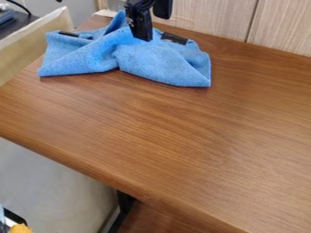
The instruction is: Unfold cloth from top to bottom
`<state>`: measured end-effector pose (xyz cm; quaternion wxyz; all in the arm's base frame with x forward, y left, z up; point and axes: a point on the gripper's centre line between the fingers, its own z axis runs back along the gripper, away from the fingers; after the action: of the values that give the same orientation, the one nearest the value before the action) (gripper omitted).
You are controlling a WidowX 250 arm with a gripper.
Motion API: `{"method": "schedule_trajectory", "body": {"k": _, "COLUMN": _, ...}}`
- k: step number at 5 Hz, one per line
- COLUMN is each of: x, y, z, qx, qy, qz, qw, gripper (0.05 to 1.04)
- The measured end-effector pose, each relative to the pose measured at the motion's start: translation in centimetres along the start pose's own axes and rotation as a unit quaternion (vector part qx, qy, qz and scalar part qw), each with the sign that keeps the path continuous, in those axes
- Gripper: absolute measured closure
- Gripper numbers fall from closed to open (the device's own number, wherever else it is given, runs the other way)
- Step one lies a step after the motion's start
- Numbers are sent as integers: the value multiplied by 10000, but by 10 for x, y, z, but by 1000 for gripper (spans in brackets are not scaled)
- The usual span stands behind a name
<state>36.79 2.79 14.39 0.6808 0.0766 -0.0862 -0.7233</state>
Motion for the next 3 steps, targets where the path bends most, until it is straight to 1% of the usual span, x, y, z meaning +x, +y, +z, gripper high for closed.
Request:
{"method": "schedule_trajectory", "body": {"k": 1, "x": 0, "y": -3, "z": -11, "qx": -159, "qy": -24, "qz": 30, "qw": 9999, "gripper": 83}}
{"method": "schedule_trajectory", "body": {"k": 2, "x": -7, "y": -5, "z": -16, "qx": -253, "qy": 51, "qz": 258, "qw": 9993, "gripper": 83}}
{"method": "schedule_trajectory", "body": {"k": 3, "x": -21, "y": -1, "z": -18, "qx": -272, "qy": 79, "qz": 555, "qw": 9981, "gripper": 83}}
